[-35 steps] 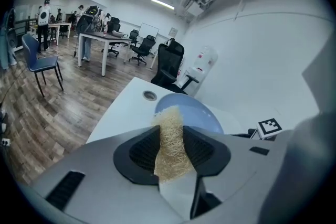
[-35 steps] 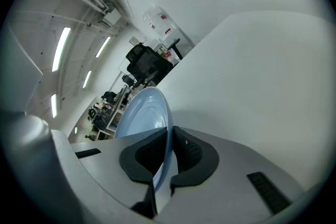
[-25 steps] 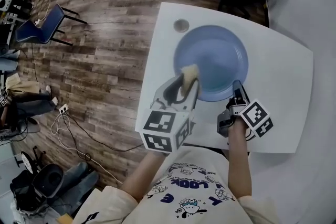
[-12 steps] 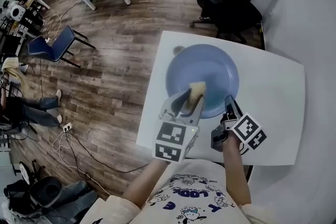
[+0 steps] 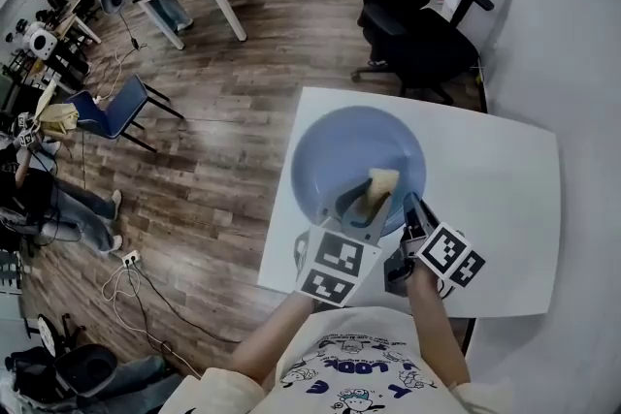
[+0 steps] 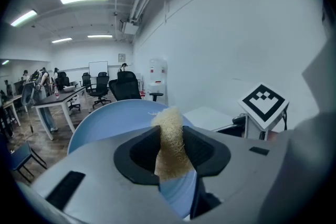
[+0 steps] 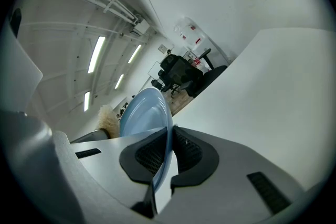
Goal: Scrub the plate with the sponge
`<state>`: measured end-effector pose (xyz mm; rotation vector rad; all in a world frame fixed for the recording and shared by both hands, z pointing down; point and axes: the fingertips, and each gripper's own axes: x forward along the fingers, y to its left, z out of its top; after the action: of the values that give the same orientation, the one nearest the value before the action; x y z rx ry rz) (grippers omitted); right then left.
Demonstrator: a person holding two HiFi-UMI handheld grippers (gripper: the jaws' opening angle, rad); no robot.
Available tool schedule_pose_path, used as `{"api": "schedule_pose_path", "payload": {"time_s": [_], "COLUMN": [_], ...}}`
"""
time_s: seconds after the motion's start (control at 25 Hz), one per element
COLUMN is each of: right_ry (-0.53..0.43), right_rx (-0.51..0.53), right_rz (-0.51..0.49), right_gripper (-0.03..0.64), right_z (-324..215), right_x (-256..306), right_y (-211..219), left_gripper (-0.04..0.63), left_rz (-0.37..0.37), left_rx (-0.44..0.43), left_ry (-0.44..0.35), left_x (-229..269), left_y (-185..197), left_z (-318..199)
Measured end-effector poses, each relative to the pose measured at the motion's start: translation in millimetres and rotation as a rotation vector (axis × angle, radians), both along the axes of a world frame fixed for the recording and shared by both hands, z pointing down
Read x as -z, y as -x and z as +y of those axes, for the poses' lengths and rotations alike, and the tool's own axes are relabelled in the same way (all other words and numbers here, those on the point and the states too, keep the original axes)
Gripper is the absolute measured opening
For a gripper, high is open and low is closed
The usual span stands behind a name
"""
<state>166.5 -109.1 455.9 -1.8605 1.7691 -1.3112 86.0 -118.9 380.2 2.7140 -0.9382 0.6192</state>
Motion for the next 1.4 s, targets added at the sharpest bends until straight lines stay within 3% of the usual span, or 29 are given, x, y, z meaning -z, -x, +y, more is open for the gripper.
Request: {"api": "schedule_pose_path", "payload": {"time_s": [0.68, 1.08, 1.4], "right_ry": [-0.031, -0.049, -0.065], "right_rx": [0.111, 0.164, 0.183], "right_rz": [0.030, 0.076, 0.093], "right_gripper": [0.034, 0.034, 0.034], "right_z": [6, 13, 9], "right_x": [19, 24, 29], "right_y": [29, 38, 34], "left_gripper": [0.141, 0.141, 0.141], "left_rz": [-0.145, -0.177, -0.152], "left_rx": [-0.143, -0.124, -0.068], "left_ry": [-0.057, -0.046, -0.035], "left_x": [-13, -21, -17], "left_y": [-19, -21, -25], "left_z": [6, 1, -11]}}
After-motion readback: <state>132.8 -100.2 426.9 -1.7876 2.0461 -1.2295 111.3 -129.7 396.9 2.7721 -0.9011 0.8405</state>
